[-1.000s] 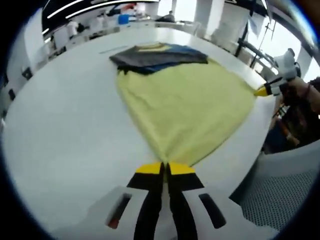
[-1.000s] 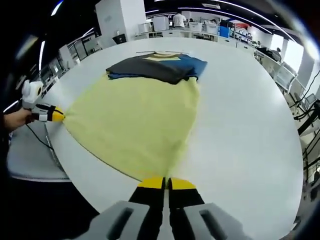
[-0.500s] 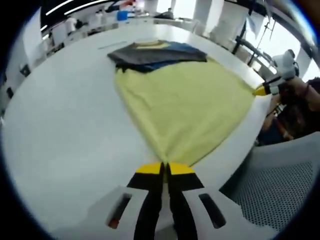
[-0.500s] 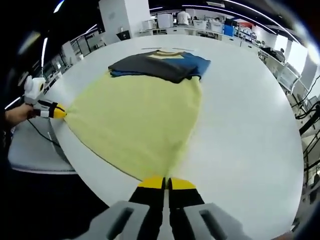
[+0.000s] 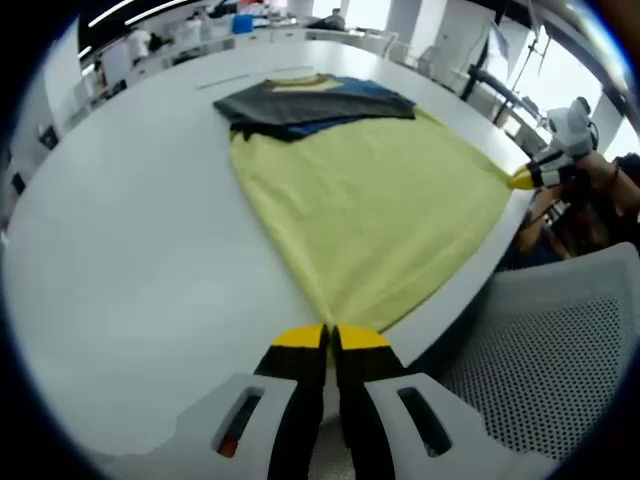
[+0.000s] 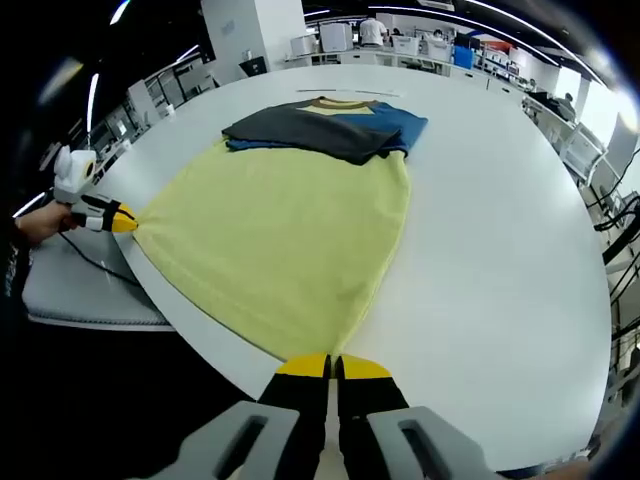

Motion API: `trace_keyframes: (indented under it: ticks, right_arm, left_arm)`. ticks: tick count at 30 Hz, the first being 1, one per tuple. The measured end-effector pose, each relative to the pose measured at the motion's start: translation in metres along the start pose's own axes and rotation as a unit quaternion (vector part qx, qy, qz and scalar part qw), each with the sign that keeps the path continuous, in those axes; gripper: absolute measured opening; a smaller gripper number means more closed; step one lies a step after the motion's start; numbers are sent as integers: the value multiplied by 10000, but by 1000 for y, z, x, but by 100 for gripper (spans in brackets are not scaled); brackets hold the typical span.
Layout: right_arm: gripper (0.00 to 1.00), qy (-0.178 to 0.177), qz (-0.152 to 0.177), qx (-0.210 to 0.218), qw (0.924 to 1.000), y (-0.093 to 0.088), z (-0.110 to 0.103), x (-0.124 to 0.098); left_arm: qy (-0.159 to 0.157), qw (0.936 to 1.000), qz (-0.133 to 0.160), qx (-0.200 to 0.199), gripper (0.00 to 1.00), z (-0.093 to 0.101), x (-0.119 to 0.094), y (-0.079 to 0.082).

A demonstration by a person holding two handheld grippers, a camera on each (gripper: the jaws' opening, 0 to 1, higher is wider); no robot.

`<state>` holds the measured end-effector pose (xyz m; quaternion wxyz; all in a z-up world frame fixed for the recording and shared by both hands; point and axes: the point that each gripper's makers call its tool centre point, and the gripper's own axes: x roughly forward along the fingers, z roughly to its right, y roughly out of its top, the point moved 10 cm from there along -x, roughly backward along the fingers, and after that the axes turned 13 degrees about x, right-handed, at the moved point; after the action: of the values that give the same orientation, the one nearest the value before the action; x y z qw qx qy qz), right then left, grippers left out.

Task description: Fold the garment on the visible template until the final outline fits inside the template.

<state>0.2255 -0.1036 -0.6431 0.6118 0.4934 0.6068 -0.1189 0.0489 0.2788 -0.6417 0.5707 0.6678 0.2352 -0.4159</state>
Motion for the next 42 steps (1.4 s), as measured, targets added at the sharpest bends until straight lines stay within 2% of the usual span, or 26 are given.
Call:
trace_keyframes:
  ticks: [16,26,30,37,42]
  right_arm:
    - [0,19,-41,8,10000,-19,-10,-7]
    - [0,81,-70,100,9999,-32,-18,-13]
    - [0,86,-45,96,9999,-29,-20,-16]
    - [0,91,73,-62,9999,-15,-27,-34]
    - [0,165,292,-54,9994,-1,-27,-48]
  left_arm:
    - [40,9998,-173,50,0,11,-15,-12]
    - [81,9996,-229,-128,0,16,-24,-19]
    - [115,9994,-159,-287,0,14,-30,-16]
    - [161,9989,-16,-448,0,10,-45,-1]
    - [186,9994,39,-303,0,7,-55,9]
